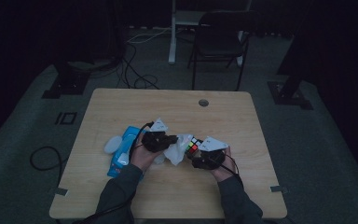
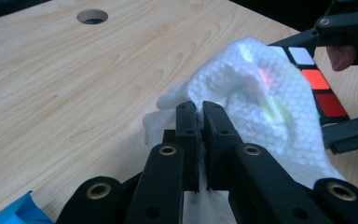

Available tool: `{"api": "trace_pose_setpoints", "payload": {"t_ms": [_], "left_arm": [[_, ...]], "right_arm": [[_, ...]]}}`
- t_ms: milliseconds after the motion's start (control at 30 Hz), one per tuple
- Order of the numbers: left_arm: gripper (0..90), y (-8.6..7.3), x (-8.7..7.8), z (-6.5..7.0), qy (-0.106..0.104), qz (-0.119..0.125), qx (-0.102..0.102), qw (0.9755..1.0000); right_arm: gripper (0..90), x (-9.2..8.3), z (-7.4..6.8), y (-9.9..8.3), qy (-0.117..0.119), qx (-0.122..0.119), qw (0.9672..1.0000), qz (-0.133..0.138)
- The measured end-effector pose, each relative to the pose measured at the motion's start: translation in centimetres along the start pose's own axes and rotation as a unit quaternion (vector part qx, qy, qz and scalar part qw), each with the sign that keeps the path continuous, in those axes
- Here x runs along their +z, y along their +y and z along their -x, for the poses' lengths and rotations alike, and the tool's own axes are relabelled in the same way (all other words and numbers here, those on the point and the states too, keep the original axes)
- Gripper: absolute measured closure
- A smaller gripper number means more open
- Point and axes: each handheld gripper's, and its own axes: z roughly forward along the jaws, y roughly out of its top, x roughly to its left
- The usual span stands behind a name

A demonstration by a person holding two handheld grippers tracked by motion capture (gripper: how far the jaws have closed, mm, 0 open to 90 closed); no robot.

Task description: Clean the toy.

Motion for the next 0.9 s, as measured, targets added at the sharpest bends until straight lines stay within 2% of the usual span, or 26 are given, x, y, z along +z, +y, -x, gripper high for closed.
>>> {"api": "trace_pose_setpoints", "payload": {"t_ms": [233, 467, 900], "left_arm": [[86.7, 0.15, 0.38, 0.32, -0.01, 0.004, 0.003, 0.9999], [86.7, 0.32, 0.44, 0.21, -0.02, 0.01, -0.003, 0.9997], [86.6, 0.4, 1.06, 0.32, -0.027, 0.006, -0.001, 0.9996]], "right_arm": [[34.3, 0.04, -0.17, 0.02, 0.011, -0.002, 0.9999, 0.004], [34.3, -0.1, -0.22, 0.11, 0.02, 0.002, 0.9997, 0.014], [34.3, -0.37, -0.04, 0.17, 0.027, 0.012, 0.9992, 0.027]]}}
